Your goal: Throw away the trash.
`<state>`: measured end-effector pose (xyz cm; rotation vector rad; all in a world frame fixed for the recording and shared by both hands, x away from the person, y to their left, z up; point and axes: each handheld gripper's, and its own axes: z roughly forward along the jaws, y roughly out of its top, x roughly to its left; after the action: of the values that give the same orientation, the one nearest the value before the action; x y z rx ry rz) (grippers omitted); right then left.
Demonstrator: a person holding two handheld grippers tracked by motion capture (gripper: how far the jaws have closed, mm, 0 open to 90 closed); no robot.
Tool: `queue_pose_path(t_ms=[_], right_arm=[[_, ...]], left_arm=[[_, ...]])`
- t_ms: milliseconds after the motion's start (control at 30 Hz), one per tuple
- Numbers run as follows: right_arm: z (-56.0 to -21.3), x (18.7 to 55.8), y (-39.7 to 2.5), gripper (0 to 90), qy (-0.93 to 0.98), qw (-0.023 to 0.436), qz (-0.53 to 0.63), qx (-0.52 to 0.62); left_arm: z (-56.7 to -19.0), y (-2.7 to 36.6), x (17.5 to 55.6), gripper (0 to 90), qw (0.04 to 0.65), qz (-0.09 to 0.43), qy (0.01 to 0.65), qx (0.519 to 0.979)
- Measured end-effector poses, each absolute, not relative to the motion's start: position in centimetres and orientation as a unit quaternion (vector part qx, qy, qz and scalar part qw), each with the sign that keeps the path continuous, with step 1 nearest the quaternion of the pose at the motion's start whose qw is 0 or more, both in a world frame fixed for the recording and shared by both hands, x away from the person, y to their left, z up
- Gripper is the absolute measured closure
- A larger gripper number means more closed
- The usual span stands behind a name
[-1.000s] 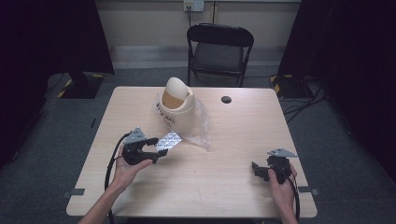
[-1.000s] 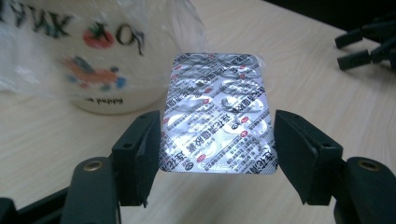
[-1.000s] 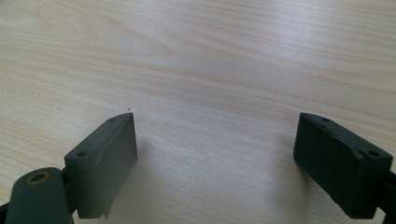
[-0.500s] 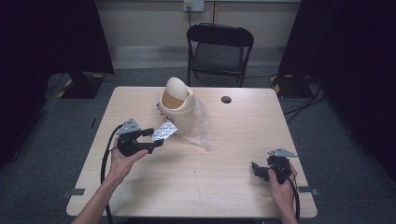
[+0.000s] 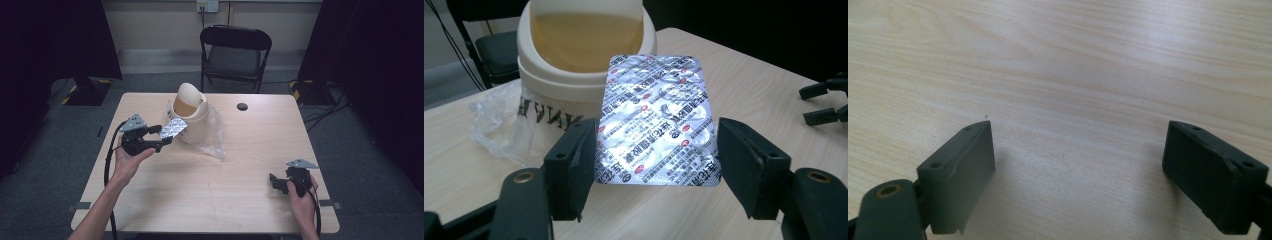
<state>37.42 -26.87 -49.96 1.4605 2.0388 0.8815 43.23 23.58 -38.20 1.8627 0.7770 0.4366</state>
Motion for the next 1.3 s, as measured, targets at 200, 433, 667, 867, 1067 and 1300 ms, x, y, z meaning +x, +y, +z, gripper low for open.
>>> queue_pose_path(t_ms=[200,433,667,867,1067,1300], right_arm=[[-50.0,37.4,-26.9,12.6,0.745,0.239,0.322,0.533],[-50.0,37.4,-26.9,12.6,0.745,0.239,0.322,0.533],[-50.0,37.4,-26.9,12.6,0.744,0.239,0.322,0.534],[-50.0,37.4,-26.9,12.6,0.744,0.239,0.322,0.534],[-50.0,37.4,-26.9,12.6,0.745,0.239,0.322,0.534],[-50.0,37.4,-26.9,12.6,0.745,0.239,0.322,0.533]], left_arm=[[-37.1,23.8,44.1,34.1,0.512,0.187,0.324,0.773],[-36.3,23.8,46.0,34.1,0.509,0.194,0.34,0.767],[-36.7,23.4,48.6,34.1,0.482,0.185,0.352,0.781],[-37.6,23.1,49.3,34.1,0.475,0.173,0.361,0.783],[-37.1,22.2,49.8,34.1,0.464,0.18,0.351,0.793],[-36.7,21.7,50.1,34.1,0.47,0.181,0.358,0.786]])
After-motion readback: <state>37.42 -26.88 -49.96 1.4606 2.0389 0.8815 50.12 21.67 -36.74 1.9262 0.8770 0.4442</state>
